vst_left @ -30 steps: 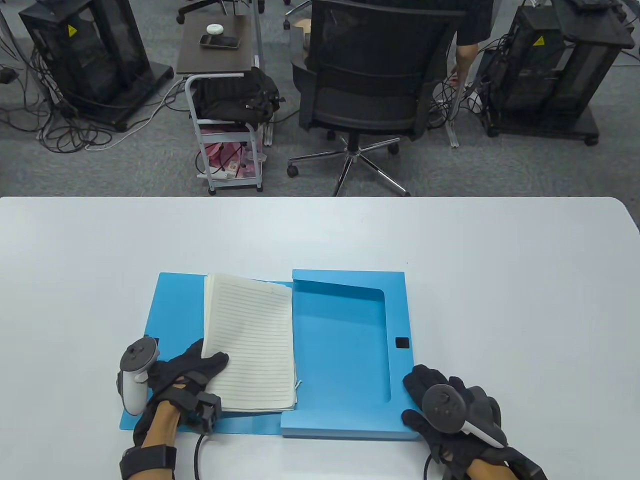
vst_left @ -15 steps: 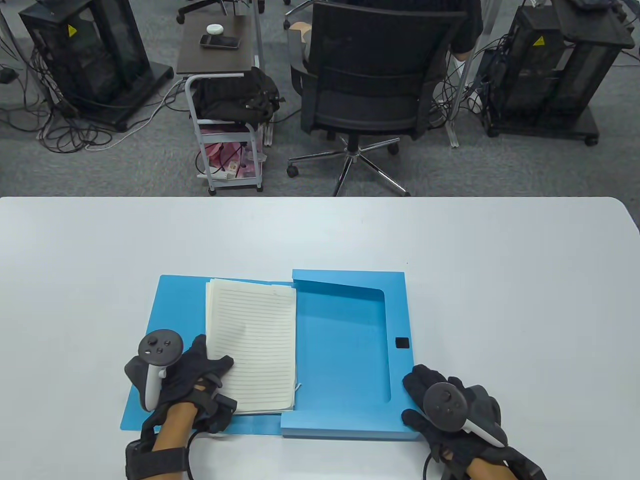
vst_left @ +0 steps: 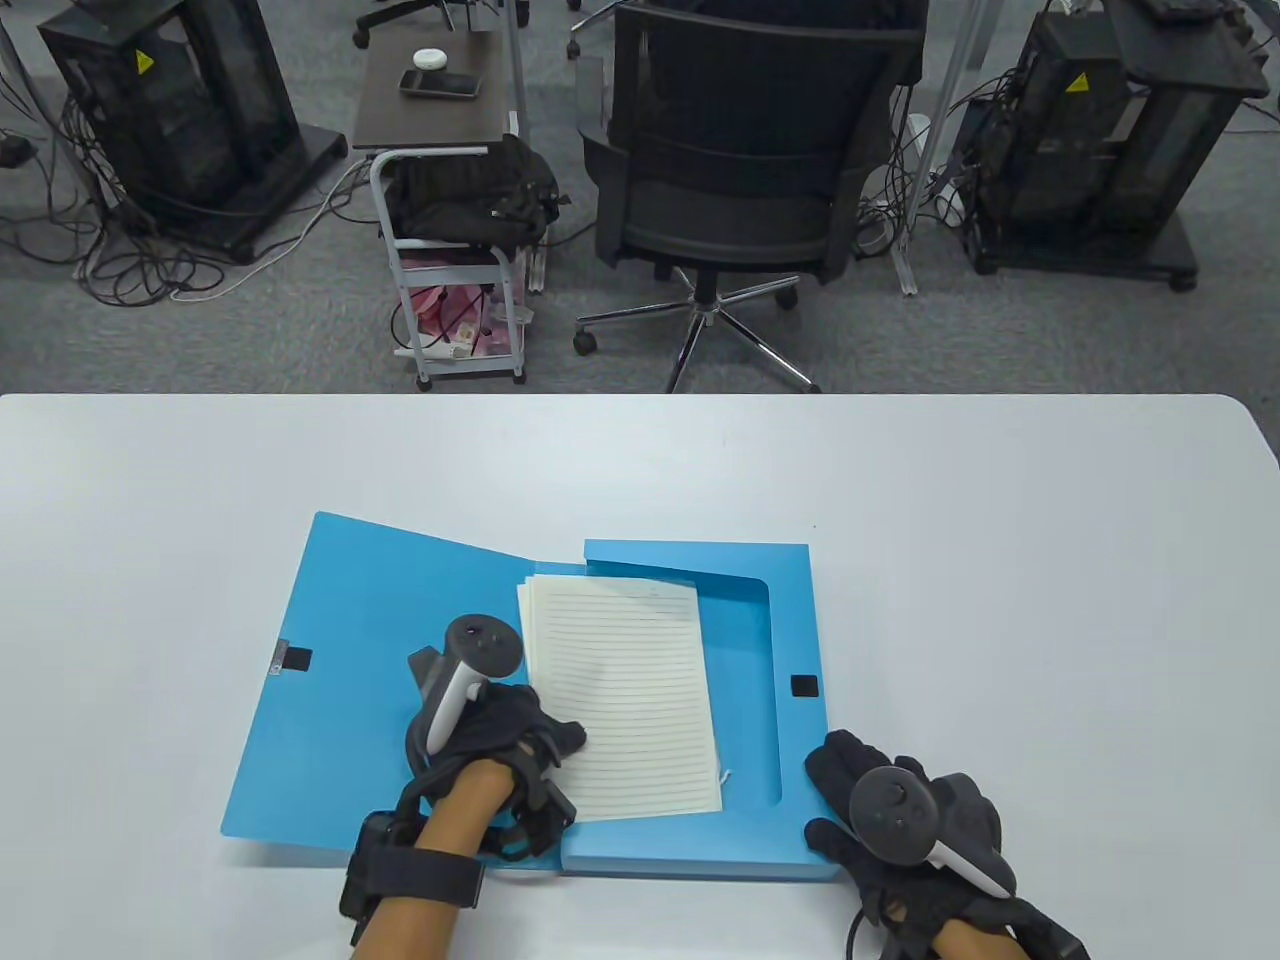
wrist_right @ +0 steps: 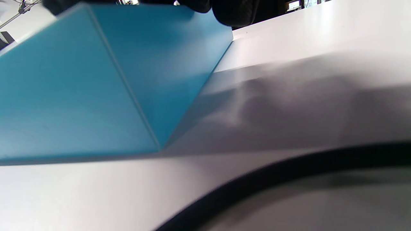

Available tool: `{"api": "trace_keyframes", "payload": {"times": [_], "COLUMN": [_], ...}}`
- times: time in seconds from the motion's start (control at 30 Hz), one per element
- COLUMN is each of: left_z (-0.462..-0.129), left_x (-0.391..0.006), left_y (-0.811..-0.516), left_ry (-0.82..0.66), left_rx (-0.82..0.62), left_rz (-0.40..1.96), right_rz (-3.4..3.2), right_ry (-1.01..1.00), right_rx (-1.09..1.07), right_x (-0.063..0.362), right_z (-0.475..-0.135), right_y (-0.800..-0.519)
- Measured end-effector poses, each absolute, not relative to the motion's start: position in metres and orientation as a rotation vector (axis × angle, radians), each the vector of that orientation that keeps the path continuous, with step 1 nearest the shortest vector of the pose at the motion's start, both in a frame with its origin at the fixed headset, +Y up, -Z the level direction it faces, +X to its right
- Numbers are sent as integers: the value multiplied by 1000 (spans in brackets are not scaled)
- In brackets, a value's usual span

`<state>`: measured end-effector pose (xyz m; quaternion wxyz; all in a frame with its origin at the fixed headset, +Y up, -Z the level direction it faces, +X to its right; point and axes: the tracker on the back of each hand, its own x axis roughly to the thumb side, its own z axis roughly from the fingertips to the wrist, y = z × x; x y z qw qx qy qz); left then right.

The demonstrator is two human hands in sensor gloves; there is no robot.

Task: Insert papers into file box

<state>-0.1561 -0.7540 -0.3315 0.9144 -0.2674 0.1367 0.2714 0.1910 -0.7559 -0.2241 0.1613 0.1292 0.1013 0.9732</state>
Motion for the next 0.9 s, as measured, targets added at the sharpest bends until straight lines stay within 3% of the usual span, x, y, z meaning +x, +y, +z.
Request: {"api": "trace_keyframes", "payload": {"times": [0.17,0.53,0.63,0.77,0.9], "left_z": [-344,-347,-345,-335,-316], "left_x": [-114,-71,-72,-85,-138], "left_y": [-759,-757,-756,-743,-712], "left_ry": [225,161,178,183,283], "left_rx": [-646,-647,-648,-523,-414], "left_rz": [528,385,368,340,410], "right_rz": [2778,2781,2774,2766,2748], "right_ry": [295,285,291,307,313], "right_rx": [376,379,377,381,369], "right_x": [192,192,192,192,192], "right_z": [-225,-226,-226,-226,-225], "right_y": [-756,-755,-756,-756,-757]}}
